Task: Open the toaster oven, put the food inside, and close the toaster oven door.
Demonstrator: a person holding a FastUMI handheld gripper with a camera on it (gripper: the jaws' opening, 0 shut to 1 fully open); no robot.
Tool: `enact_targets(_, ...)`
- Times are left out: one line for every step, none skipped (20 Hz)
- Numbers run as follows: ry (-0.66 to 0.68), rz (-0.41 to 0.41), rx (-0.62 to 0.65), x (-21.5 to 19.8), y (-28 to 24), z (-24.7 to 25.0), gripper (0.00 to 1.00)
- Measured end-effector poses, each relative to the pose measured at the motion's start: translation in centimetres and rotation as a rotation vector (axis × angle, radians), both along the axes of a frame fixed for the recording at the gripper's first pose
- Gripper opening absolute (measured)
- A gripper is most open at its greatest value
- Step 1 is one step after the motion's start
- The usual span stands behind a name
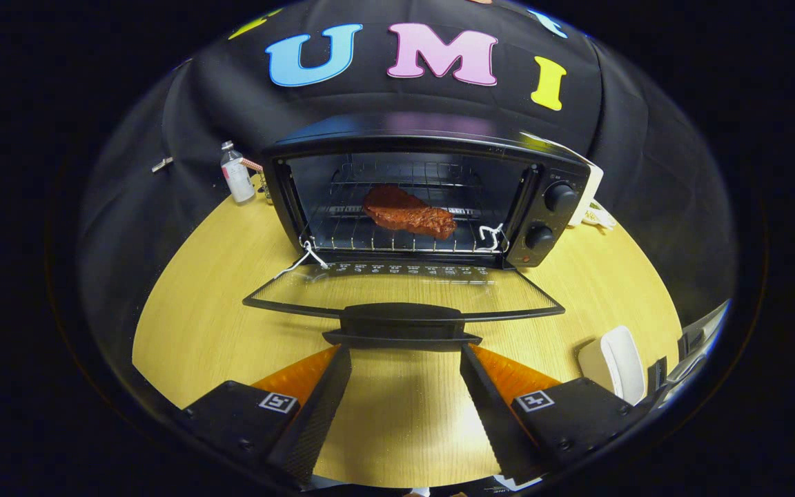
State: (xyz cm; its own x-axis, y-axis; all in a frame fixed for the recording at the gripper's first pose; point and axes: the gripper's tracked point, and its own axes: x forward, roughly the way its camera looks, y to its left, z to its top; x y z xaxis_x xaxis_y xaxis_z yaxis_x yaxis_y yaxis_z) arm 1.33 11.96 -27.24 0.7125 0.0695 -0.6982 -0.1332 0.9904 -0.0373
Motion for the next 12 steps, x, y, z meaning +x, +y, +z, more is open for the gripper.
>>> enact_targets(-0.007,-0.003,0.004,0.0,0.0,0.4,0.98)
enact_targets(-0.024,-0.004,0.006,0.2,0.1,1.0,0.98)
enact_targets(-0.040,-0.003,0.006,0.4,0.2,1.6,0.98)
enact_targets(-0.058,0.001,0.006,0.8,0.4,2.2,0.98)
enact_targets(-0.078,0.006,0.006,1.2,0.6,2.8,0.98)
enact_targets(-0.095,0.008,0.000,1.6,0.7,3.4,1.00)
enact_targets(-0.129,0.015,-0.006,2.4,0.8,4.2,1.00)
enact_targets(-0.173,0.028,-0.017,3.3,1.0,5.2,1.00)
enact_targets(-0.209,0.047,-0.035,4.3,1.1,5.9,1.00)
enact_targets(-0.244,0.066,-0.053,5.2,1.2,6.6,1.00)
enact_targets(-0.267,0.085,-0.056,6.3,1.5,7.1,1.00)
enact_targets(-0.269,0.099,-0.040,7.0,2.0,7.2,1.00)
